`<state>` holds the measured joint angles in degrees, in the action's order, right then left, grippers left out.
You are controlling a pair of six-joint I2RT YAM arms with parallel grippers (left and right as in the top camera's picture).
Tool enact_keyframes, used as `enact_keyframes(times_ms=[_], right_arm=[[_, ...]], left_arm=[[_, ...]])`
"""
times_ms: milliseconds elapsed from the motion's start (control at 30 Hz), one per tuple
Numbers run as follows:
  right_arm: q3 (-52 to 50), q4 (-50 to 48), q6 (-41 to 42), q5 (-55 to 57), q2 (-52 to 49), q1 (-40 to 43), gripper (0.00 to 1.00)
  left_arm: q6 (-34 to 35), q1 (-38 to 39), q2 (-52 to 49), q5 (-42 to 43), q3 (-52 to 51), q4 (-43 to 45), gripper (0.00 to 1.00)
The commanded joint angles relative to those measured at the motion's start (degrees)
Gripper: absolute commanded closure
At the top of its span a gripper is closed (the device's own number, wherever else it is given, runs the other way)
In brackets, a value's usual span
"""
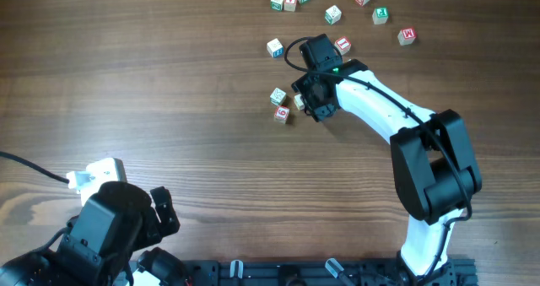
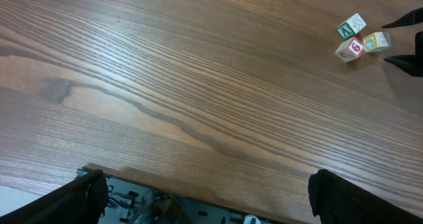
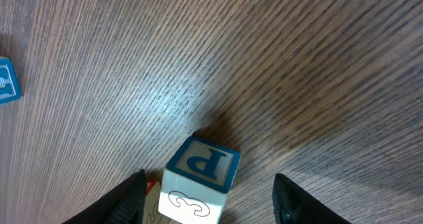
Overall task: Form a circle
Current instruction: 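Reach the right gripper into the cluster and grasp the blue P block, then carry the P block down toward the placed blocks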
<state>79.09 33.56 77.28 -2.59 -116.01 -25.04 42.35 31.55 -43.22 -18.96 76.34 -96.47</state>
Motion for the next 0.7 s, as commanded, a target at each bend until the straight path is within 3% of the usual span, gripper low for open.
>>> enact_keyframes(times_ms=[0, 200, 533, 667], right_arm=[[-0.11, -0.13, -0.79, -0.46, -0.79, -0.28, 0.39], [-0.11, -0.17, -0.79, 0.72, -0.81, -0.85, 0.40], [-0.11, -0.96, -0.61, 1.70, -0.81, -1.77, 0.51], [-0.09, -1.20, -0.59, 2.56, -0.81, -1.60, 0.44]], left_arm=[[0.72, -0.26, 0.11, 0.07, -0.11, -0.02, 0.00], [0.72, -0.26, 0.11, 0.07, -0.11, -0.02, 0.00], [0.72, -0.26, 0.11, 0.07, -0.11, -0.02, 0.00], [0.72, -0.26, 0.11, 0.07, -0.11, -0.02, 0.00]])
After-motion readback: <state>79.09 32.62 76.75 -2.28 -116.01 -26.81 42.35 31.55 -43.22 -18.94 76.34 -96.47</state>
